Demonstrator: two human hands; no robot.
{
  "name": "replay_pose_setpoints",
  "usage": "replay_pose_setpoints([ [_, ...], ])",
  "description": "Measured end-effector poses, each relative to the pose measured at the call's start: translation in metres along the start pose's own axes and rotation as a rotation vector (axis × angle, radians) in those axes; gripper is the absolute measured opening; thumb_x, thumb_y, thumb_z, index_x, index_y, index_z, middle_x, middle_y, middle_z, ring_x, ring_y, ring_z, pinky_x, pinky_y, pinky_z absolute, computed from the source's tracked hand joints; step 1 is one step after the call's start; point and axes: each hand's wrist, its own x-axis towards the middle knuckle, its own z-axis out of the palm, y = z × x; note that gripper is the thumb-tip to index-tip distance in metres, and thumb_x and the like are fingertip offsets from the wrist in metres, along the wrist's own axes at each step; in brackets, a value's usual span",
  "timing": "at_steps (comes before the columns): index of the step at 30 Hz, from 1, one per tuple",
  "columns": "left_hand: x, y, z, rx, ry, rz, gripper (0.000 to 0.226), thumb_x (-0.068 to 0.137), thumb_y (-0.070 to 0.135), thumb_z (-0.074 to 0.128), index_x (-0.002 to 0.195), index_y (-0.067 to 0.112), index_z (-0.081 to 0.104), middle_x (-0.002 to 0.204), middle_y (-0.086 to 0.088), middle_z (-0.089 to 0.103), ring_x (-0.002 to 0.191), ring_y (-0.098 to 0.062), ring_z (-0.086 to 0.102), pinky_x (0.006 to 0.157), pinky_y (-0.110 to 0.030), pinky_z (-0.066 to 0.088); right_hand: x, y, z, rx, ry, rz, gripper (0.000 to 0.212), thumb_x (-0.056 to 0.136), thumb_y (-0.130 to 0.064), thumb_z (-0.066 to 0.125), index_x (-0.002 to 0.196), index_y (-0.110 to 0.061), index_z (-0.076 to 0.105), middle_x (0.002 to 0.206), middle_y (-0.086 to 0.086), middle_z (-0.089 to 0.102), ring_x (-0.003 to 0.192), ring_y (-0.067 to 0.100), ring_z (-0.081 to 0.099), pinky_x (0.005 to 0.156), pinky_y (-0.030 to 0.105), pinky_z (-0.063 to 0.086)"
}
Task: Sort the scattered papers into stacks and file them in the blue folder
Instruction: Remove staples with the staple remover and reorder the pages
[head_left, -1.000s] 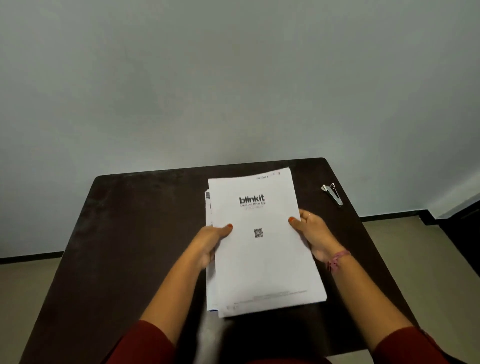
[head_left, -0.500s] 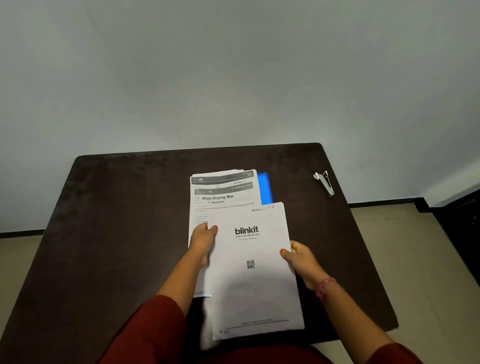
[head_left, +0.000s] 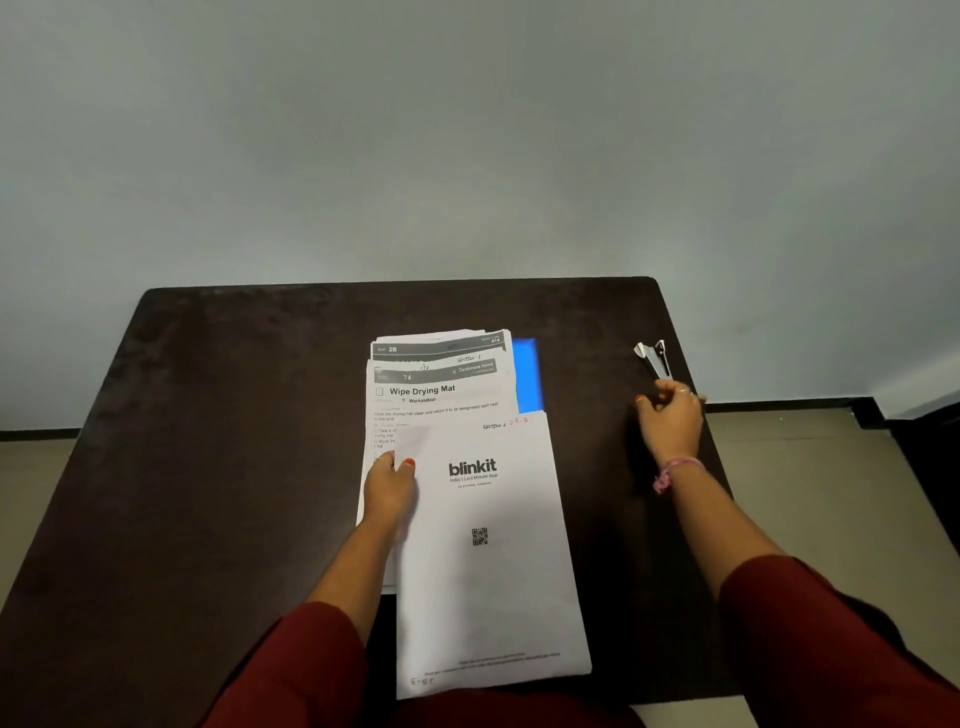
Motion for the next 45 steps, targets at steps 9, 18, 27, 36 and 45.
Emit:
replay_pose_setpoints([
  [9,0.015,-0.009,0.000,-0.017,-0.022,-0.057,0.018,0.097,0.006,0.048,0.107,0.010,0.062,0.113,-0.008,0.066,0.106,-0.024,0.060,0.098,-0.036,0.045,0.045,0.003,0.013,-0.172,0.056,0.109,0.055,0.084,-0.016,0.069,0.134,-0.006,0.046,0.137,0.019,0.044,0.129,0.039,0.039,0.108,0.045,0.034],
  [18,0.023,-0.012,-0.001,-0.100,-0.058,-0.125,0.017,0.097,0.005,0.048,0.106,0.008,0.062,0.113,-0.010,0.067,0.103,-0.026,0.063,0.096,-0.037,0.048,0.067,0.009,0.016,-0.180,0.005,0.210,0.040,0.087,-0.018,0.065,0.125,-0.006,0.060,0.129,0.022,0.047,0.115,0.042,0.051,0.100,0.045,0.043],
  [27,0.026,-0.014,-0.001,-0.063,-0.050,-0.111,0.018,0.097,0.007,0.049,0.109,0.009,0.062,0.116,-0.008,0.066,0.109,-0.026,0.061,0.103,-0.042,0.045,0.049,0.001,0.026,0.249,-0.015,0.290,0.024,0.091,-0.017,0.060,0.103,0.002,0.068,0.089,0.015,0.065,0.088,0.030,0.061,0.076,0.036,0.048],
  [36,0.017,-0.009,0.000,-0.064,-0.055,-0.102,0.026,0.097,0.007,0.047,0.120,0.006,0.060,0.120,-0.004,0.064,0.111,-0.023,0.059,0.104,-0.038,0.043,-0.031,-0.028,0.029,1.006,-0.163,0.486,0.020,0.088,-0.010,0.066,0.108,-0.005,0.066,0.093,0.005,0.069,0.080,0.009,0.068,0.065,0.015,0.055],
  [45,0.011,-0.002,-0.001,-0.096,-0.066,-0.101,0.029,0.098,0.003,0.043,0.124,0.002,0.056,0.121,-0.007,0.061,0.108,-0.021,0.057,0.090,-0.026,0.042,-0.096,-0.043,0.054,1.286,-0.517,0.498,0.014,0.094,-0.011,0.054,0.102,-0.010,0.065,0.079,0.003,0.069,0.065,0.006,0.065,0.058,0.017,0.054],
])
